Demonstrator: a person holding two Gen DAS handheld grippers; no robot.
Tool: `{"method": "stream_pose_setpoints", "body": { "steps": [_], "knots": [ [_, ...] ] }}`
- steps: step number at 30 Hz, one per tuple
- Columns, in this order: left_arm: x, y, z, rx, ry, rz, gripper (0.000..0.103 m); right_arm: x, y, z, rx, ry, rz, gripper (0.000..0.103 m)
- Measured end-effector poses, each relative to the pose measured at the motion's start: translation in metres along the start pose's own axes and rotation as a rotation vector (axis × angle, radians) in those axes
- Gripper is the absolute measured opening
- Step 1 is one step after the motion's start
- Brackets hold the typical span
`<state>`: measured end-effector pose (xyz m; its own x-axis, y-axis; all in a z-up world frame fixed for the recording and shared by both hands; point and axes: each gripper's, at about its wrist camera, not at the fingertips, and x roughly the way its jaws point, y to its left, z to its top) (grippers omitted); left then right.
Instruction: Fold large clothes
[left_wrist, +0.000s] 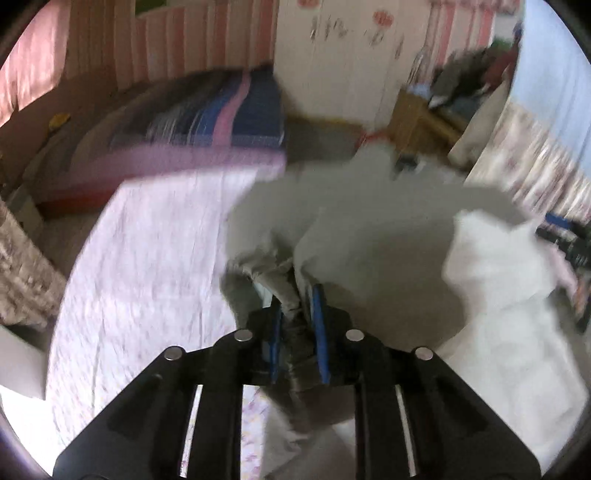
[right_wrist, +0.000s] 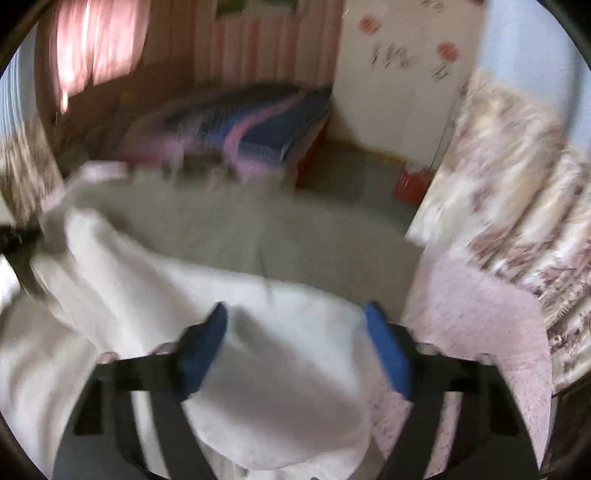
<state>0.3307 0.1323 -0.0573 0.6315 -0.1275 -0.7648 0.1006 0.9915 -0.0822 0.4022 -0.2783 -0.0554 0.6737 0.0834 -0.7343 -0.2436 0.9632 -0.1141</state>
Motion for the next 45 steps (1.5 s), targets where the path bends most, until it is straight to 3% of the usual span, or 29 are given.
{"method": "stream_pose_setpoints", "body": {
  "steps": [3, 8, 9, 10, 12, 13, 14, 16, 17, 18, 19, 21, 24, 25, 27, 29, 32, 34, 36, 40, 43, 45],
  "knots": [
    [0.012, 0.003, -0.011, -0.011, 0.029, -0.021, 0.023, 0.02, -0.007, -0.013, -0.07, 0.035, -0.056, 0.068],
    [0.011, -0.017, -0.003, 0.116, 0.058, 0.054, 0.026, 0.017, -0.047, -0.013, 0.075, 0.055, -0.013, 0.068],
    [0.0, -0.021, 0.002, 0.129, 0.041, 0.077, 0.032, 0.009, -0.053, -0.011, 0.107, 0.046, 0.013, 0.069],
    [-0.011, -0.022, 0.004, 0.14, 0.021, 0.105, 0.041, 0.0, -0.052, -0.009, 0.124, 0.024, 0.044, 0.07],
    [-0.044, -0.03, 0.016, 0.174, -0.072, 0.178, 0.096, -0.021, -0.053, 0.002, 0.16, -0.043, 0.121, 0.071],
    [-0.059, -0.035, 0.024, 0.177, -0.119, 0.183, 0.1, -0.026, -0.05, 0.009, 0.173, -0.064, 0.154, 0.071],
    [-0.066, -0.038, 0.032, 0.172, -0.13, 0.172, 0.1, -0.031, -0.042, 0.02, 0.177, -0.075, 0.192, 0.073],
    [-0.06, -0.05, 0.053, 0.148, -0.075, 0.105, 0.099, -0.027, -0.022, 0.037, 0.156, -0.052, 0.239, 0.073],
    [-0.055, -0.054, 0.059, 0.137, -0.056, 0.088, 0.089, -0.021, -0.01, 0.046, 0.14, -0.028, 0.27, 0.073],
    [-0.042, -0.062, 0.068, 0.136, -0.018, 0.06, 0.071, -0.009, 0.009, 0.057, 0.117, 0.009, 0.31, 0.073],
    [-0.031, -0.069, 0.072, 0.143, 0.013, 0.042, 0.064, -0.002, 0.02, 0.063, 0.101, 0.03, 0.32, 0.073],
    [0.006, -0.085, 0.08, 0.154, 0.103, 0.04, 0.026, 0.021, 0.049, 0.076, 0.055, 0.076, 0.33, 0.071],
    [0.053, -0.089, 0.087, 0.117, 0.216, 0.023, 0.006, 0.046, 0.07, 0.082, 0.082, 0.142, 0.369, 0.066],
    [0.06, -0.087, 0.086, 0.103, 0.234, 0.02, 0.006, 0.054, 0.076, 0.082, 0.074, 0.163, 0.347, 0.066],
    [0.082, -0.077, 0.089, 0.083, 0.264, 0.071, 0.001, 0.075, 0.083, 0.081, 0.017, 0.221, 0.266, 0.051],
    [0.098, -0.059, 0.086, 0.056, 0.301, 0.069, 0.003, 0.09, 0.081, 0.074, -0.028, 0.265, 0.205, 0.042],
    [0.1, -0.036, 0.083, 0.031, 0.283, 0.038, 0.003, 0.091, 0.055, 0.067, -0.008, 0.251, 0.153, 0.025],
    [0.094, -0.019, 0.079, 0.032, 0.264, 0.074, 0.003, 0.087, 0.029, 0.06, -0.015, 0.247, 0.092, 0.023],
    [0.088, 0.007, 0.071, -0.001, 0.256, 0.068, 0.003, 0.084, -0.003, 0.051, 0.029, 0.243, 0.068, 0.002],
    [0.075, 0.026, 0.062, -0.022, 0.227, 0.075, 0.003, 0.067, -0.052, 0.04, 0.206, 0.206, 0.09, 0.003],
    [0.051, 0.015, 0.058, -0.002, 0.152, 0.121, 0.002, 0.029, -0.045, 0.036, 0.198, 0.117, 0.147, 0.022],
    [0.028, -0.002, 0.062, 0.01, 0.084, 0.132, 0.029, -0.007, -0.02, 0.032, 0.139, -0.001, 0.202, 0.053]
  ]
}}
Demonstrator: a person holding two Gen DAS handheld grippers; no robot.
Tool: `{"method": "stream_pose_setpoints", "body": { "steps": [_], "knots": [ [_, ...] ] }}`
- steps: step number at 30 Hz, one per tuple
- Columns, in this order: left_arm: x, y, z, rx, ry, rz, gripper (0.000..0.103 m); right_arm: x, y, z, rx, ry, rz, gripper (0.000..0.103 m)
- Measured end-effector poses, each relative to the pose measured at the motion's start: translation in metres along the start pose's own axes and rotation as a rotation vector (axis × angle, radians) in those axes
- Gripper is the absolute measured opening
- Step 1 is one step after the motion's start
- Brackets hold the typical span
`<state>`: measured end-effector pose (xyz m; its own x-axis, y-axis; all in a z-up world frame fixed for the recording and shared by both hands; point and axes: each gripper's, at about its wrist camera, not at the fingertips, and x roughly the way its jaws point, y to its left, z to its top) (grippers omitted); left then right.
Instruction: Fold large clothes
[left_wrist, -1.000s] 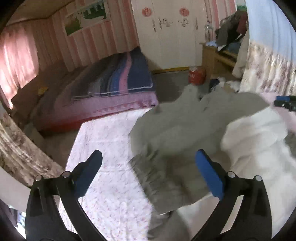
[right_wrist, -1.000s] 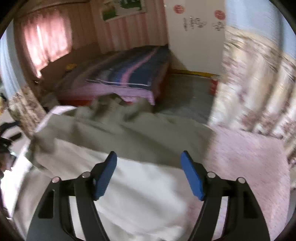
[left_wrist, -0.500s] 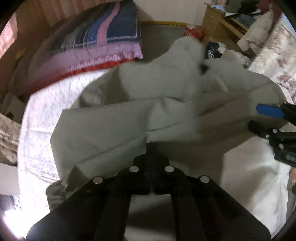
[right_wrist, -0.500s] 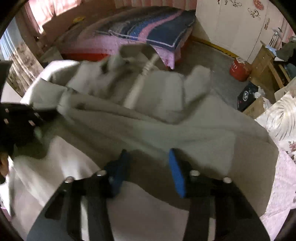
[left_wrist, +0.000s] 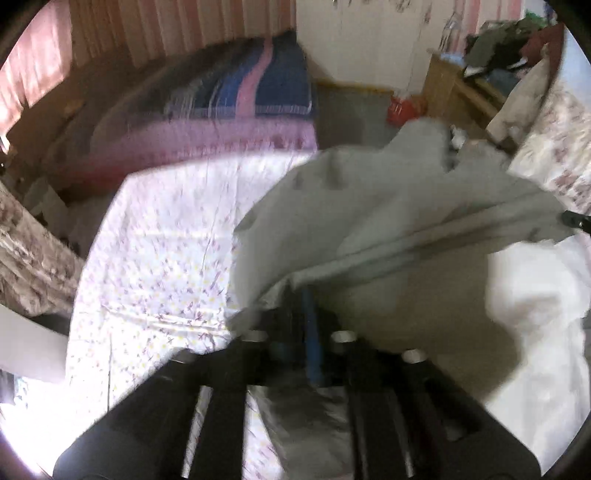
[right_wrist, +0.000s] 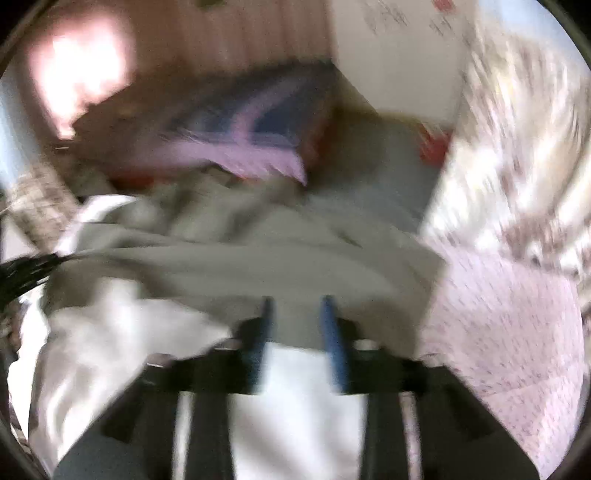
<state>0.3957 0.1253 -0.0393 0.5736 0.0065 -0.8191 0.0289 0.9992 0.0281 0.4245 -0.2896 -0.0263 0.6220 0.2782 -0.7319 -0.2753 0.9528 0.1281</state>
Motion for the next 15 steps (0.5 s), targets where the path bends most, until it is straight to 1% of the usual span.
{"method": "stream_pose_setpoints", "body": {
  "steps": [1, 2, 3, 4, 5, 6, 7, 9, 10, 11, 12, 13, 14, 15],
  "knots": [
    [-0.016, -0.01, -0.001, 0.018, -0.049, 0.034, 0.04, -0.014, 0.015, -0.005, -0.038, -0.037, 0.014, 0.056],
    [-0.025, -0.018, -0.003, 0.032, -0.074, 0.024, 0.072, -0.023, 0.033, -0.013, -0.083, -0.06, 0.045, 0.057],
    [-0.034, -0.03, -0.004, 0.044, -0.1, -0.014, 0.091, -0.026, 0.047, -0.019, -0.111, -0.059, 0.07, 0.057],
    [-0.041, -0.037, -0.008, 0.051, -0.122, -0.043, 0.091, -0.029, 0.057, -0.026, -0.144, -0.052, 0.082, 0.057],
    [-0.045, -0.051, -0.014, 0.077, -0.125, -0.067, 0.091, -0.027, 0.07, -0.031, -0.181, -0.048, 0.074, 0.057],
    [-0.046, -0.062, -0.02, 0.104, -0.124, -0.073, 0.091, -0.024, 0.086, -0.04, -0.239, -0.051, 0.062, 0.057],
    [-0.045, -0.075, -0.024, 0.14, -0.128, -0.063, 0.091, -0.019, 0.1, -0.047, -0.293, -0.056, 0.05, 0.057],
    [-0.031, -0.093, -0.035, 0.211, -0.116, 0.003, 0.088, -0.004, 0.125, -0.059, -0.401, -0.036, 0.02, 0.056],
    [-0.021, -0.096, -0.039, 0.224, -0.095, 0.019, 0.085, 0.005, 0.135, -0.063, -0.449, -0.02, 0.001, 0.055],
    [-0.009, -0.096, -0.046, 0.234, -0.056, 0.021, 0.078, 0.014, 0.143, -0.067, -0.5, 0.001, -0.032, 0.054],
    [0.001, -0.095, -0.05, 0.249, -0.027, 0.041, 0.071, 0.025, 0.148, -0.076, -0.565, 0.034, -0.085, 0.054],
    [0.007, -0.091, -0.054, 0.264, -0.012, 0.07, 0.07, 0.029, 0.147, -0.083, -0.607, 0.051, -0.111, 0.054],
    [0.012, -0.085, -0.058, 0.276, -0.006, 0.094, 0.07, 0.029, 0.14, -0.088, -0.622, 0.053, -0.112, 0.054],
    [0.011, -0.079, -0.061, 0.269, -0.006, 0.087, 0.07, 0.027, 0.133, -0.089, -0.61, 0.061, -0.116, 0.054]
  ]
}}
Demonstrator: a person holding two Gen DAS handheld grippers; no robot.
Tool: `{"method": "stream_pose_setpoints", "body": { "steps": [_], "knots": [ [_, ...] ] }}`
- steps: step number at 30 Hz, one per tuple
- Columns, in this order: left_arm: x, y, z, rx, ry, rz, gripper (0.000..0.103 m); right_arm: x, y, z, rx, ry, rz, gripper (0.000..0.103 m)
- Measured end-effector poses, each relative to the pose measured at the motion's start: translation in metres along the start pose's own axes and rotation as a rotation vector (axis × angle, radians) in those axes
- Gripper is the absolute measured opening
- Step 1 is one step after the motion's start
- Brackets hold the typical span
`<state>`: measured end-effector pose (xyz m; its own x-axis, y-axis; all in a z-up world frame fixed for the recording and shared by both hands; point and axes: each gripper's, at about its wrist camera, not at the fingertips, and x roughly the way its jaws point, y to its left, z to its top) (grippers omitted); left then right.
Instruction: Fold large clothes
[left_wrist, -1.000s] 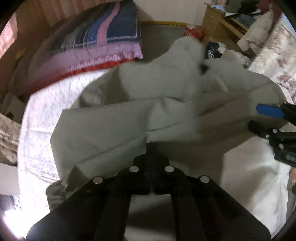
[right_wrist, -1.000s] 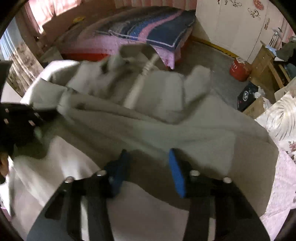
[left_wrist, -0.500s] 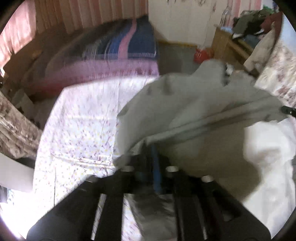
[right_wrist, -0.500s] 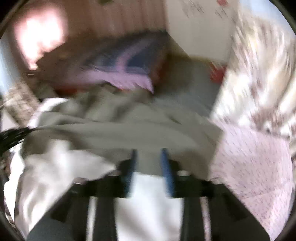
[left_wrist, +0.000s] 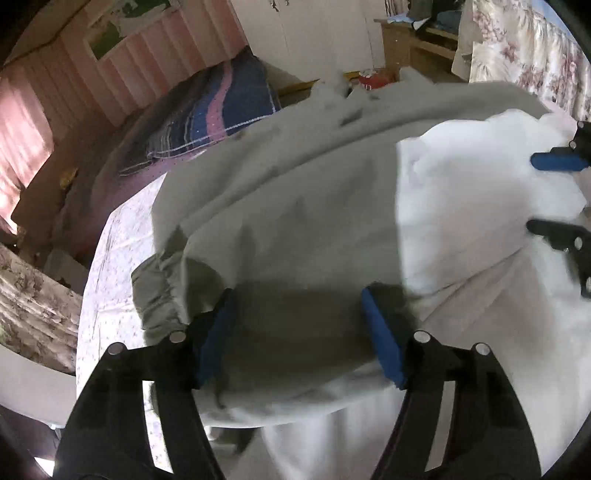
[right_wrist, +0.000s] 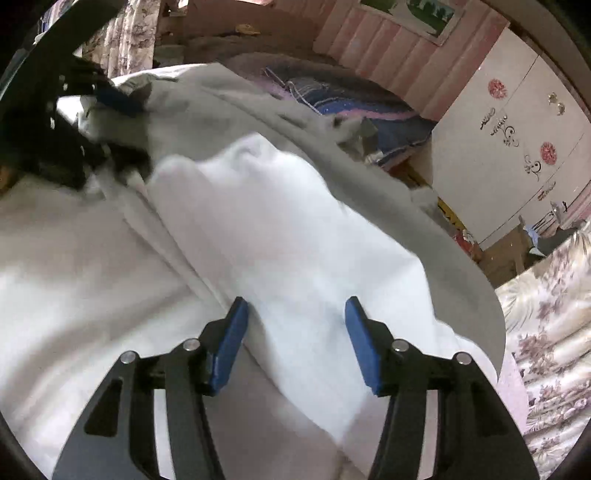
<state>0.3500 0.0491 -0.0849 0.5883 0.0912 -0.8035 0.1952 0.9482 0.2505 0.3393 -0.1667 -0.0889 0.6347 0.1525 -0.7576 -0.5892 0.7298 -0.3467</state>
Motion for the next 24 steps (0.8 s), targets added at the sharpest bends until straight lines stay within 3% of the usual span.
{"method": "stream_pose_setpoints", "body": {
  "steps": [5, 11, 16, 19, 22, 23, 24],
  "knots": [
    [-0.001, 0.037, -0.01, -0.041, 0.022, -0.05, 0.044, -0.011, -0.06, -0.049, 0.11, 0.057, -0.005, 0.056],
    [-0.004, 0.037, -0.019, -0.026, -0.006, -0.056, 0.043, -0.018, -0.105, -0.099, 0.29, 0.038, 0.063, 0.056],
    [-0.008, 0.024, -0.016, -0.046, -0.004, -0.023, 0.043, -0.015, -0.108, -0.1, 0.307, 0.034, 0.053, 0.057],
    [-0.012, 0.021, -0.014, -0.066, 0.002, -0.01, 0.044, -0.019, -0.112, -0.097, 0.33, 0.063, 0.047, 0.063],
    [-0.023, 0.017, -0.015, -0.075, -0.004, 0.011, 0.058, -0.039, -0.111, -0.106, 0.364, 0.049, 0.033, 0.072],
    [-0.03, 0.013, -0.017, -0.076, -0.016, 0.006, 0.081, -0.046, -0.111, -0.11, 0.38, 0.044, 0.031, 0.075],
    [-0.04, 0.008, -0.019, -0.069, -0.042, 0.063, 0.1, -0.056, -0.112, -0.117, 0.408, 0.034, 0.029, 0.075]
  ]
}}
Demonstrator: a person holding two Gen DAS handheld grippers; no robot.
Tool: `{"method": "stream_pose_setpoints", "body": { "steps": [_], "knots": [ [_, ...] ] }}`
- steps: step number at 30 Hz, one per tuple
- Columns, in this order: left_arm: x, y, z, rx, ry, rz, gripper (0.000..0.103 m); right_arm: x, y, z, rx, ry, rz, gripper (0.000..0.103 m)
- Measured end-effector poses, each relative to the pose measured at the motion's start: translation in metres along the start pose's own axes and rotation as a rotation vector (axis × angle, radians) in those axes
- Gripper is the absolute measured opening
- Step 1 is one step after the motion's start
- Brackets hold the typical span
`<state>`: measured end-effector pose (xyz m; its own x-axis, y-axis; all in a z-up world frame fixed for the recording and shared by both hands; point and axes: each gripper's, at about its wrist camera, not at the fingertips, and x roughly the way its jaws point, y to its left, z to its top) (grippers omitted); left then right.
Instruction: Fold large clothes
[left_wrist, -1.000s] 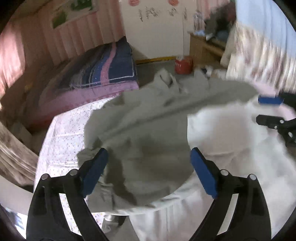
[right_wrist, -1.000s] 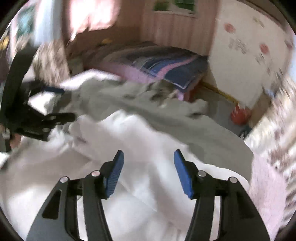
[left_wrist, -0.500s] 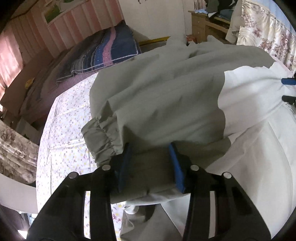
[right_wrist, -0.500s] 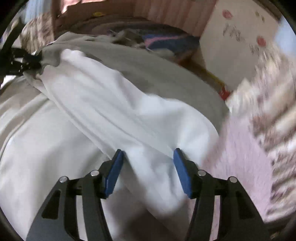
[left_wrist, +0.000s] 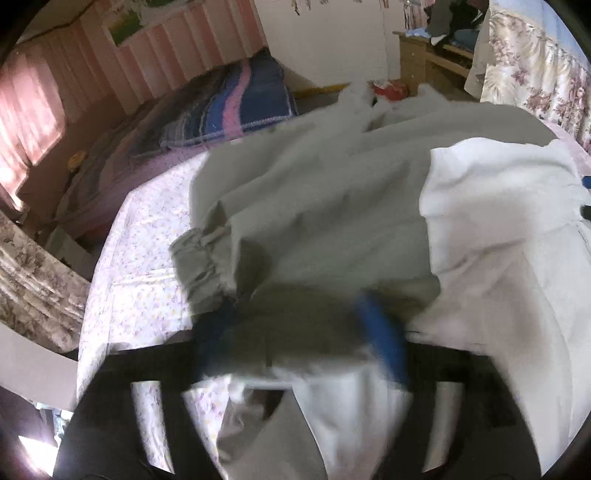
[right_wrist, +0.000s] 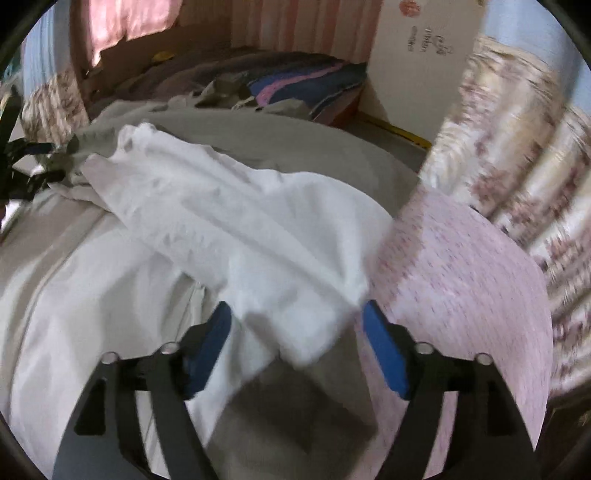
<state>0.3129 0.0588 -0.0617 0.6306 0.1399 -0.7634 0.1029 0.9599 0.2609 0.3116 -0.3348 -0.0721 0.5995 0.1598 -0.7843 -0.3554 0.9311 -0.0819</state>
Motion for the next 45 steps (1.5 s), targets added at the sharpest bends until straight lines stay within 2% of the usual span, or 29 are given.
{"method": "stream_pose_setpoints", "body": {
  "steps": [2, 3, 5, 9, 12, 14, 16, 18, 20, 23, 25, 28, 32, 34, 36, 39, 41, 45],
  "knots": [
    [-0.018, -0.01, -0.006, 0.047, -0.062, 0.078, 0.1, -0.018, -0.006, -0.007, 0.044, -0.04, 0.004, 0.077],
    [-0.024, -0.014, -0.008, 0.066, -0.072, 0.087, 0.1, -0.034, -0.009, -0.012, 0.077, -0.08, 0.004, 0.086],
    [-0.039, -0.022, -0.014, 0.09, -0.095, 0.096, 0.1, -0.062, -0.012, -0.021, 0.139, -0.159, -0.027, 0.093],
    [-0.069, -0.029, -0.027, 0.076, -0.141, 0.085, 0.1, -0.129, -0.004, -0.04, 0.227, -0.352, -0.209, 0.101],
    [-0.099, -0.023, -0.039, 0.021, -0.185, 0.034, 0.1, -0.175, 0.017, -0.062, 0.25, -0.493, -0.378, 0.101],
    [-0.116, -0.014, -0.048, -0.026, -0.207, 0.006, 0.1, -0.193, 0.029, -0.076, 0.266, -0.519, -0.442, 0.101],
    [-0.131, -0.005, -0.06, -0.083, -0.225, -0.037, 0.1, -0.2, 0.033, -0.086, 0.288, -0.49, -0.39, 0.101],
    [-0.148, 0.01, -0.077, -0.157, -0.238, -0.118, 0.1, -0.199, 0.037, -0.102, 0.332, -0.424, -0.336, 0.101],
    [-0.165, 0.018, -0.096, -0.221, -0.274, -0.179, 0.1, -0.199, 0.042, -0.116, 0.361, -0.409, -0.334, 0.101],
    [-0.183, 0.023, -0.122, -0.263, -0.31, -0.146, 0.1, -0.214, 0.052, -0.138, 0.405, -0.466, -0.42, 0.101],
    [-0.192, 0.02, -0.137, -0.233, -0.292, -0.102, 0.1, -0.221, 0.054, -0.153, 0.423, -0.473, -0.463, 0.101],
    [-0.198, 0.024, -0.163, -0.266, -0.25, -0.035, 0.1, -0.211, 0.057, -0.167, 0.397, -0.374, -0.452, 0.101],
    [-0.196, 0.035, -0.201, -0.361, -0.164, -0.033, 0.1, -0.201, 0.069, -0.192, 0.322, -0.262, -0.51, 0.101],
    [-0.199, 0.038, -0.218, -0.391, -0.144, -0.013, 0.1, -0.198, 0.065, -0.205, 0.347, -0.215, -0.502, 0.101],
    [-0.201, 0.038, -0.236, -0.407, -0.121, -0.007, 0.1, -0.201, 0.057, -0.219, 0.4, -0.202, -0.444, 0.101],
    [-0.198, 0.033, -0.253, -0.412, -0.075, -0.044, 0.1, -0.205, 0.055, -0.234, 0.444, -0.205, -0.401, 0.1],
    [-0.196, 0.023, -0.262, -0.391, -0.054, -0.082, 0.1, -0.206, 0.062, -0.241, 0.429, -0.192, -0.394, 0.1],
    [-0.188, 0.001, -0.276, -0.333, -0.007, -0.11, 0.1, -0.207, 0.075, -0.251, 0.395, -0.149, -0.357, 0.09]
  ]
}}
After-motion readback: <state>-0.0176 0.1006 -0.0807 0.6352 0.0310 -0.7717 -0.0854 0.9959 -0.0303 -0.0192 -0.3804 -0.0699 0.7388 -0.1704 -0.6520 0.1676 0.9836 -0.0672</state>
